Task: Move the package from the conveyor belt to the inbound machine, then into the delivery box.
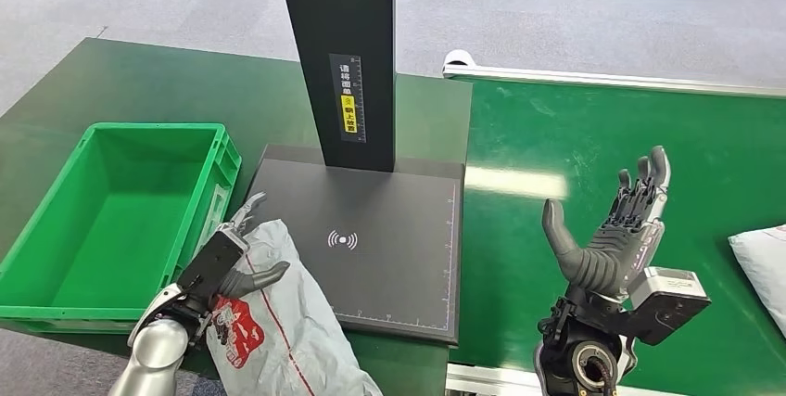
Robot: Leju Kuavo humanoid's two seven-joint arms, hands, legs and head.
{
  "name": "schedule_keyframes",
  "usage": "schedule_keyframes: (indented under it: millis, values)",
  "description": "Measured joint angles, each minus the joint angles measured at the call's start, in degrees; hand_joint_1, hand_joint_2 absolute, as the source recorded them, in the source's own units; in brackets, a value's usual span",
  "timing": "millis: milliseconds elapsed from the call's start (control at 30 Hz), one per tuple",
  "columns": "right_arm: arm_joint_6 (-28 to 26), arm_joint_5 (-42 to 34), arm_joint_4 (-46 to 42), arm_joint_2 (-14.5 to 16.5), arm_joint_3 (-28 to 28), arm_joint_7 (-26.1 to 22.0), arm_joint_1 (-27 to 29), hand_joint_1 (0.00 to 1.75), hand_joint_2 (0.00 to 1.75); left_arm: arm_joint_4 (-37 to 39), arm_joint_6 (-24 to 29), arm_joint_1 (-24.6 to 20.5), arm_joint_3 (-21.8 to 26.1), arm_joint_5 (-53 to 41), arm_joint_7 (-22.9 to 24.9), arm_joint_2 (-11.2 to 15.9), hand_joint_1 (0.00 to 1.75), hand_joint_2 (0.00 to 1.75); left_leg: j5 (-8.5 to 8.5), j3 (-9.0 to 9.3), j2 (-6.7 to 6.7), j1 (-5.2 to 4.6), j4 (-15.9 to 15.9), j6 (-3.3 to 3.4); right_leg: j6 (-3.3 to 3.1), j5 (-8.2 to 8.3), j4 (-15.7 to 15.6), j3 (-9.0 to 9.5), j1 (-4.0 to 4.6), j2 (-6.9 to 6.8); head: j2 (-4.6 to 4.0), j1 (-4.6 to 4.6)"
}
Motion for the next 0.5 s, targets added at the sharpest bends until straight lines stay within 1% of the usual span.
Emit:
schedule_keyframes:
  millis: [267,400,500]
  values:
    - [0.2,0.1,0.1,0.0,-0.5,0.1,0.0,0.0,1.75,2.9,-0.9,-1.6,-0.6,-1.0,-0.4,0.3,0.0,1.75,0.0,0.0,-0.01,-0.01,0.0,0.0,0.01,0.01,0.0,0.02,-0.01,0.0,-0.01,0.0]
    - [0.2,0.1,0.3,0.0,-0.7,0.3,-0.2,0.0,1.75,5.3,-3.6,-2.6,-2.9,-6.2,-0.3,1.4,0.0,1.75,0.0,0.0,-0.01,0.0,0.0,0.0,0.01,0.01,0.0,0.01,0.0,0.0,-0.01,-0.01]
    - [0.4,0.1,0.6,0.0,-0.8,0.5,-0.6,0.0,1.75,7.0,-3.9,-3.0,-4.6,-8.6,-0.7,2.1,0.0,1.75,0.0,0.01,0.0,0.0,0.0,0.0,0.0,0.0,0.0,0.01,0.0,0.0,-0.01,0.0]
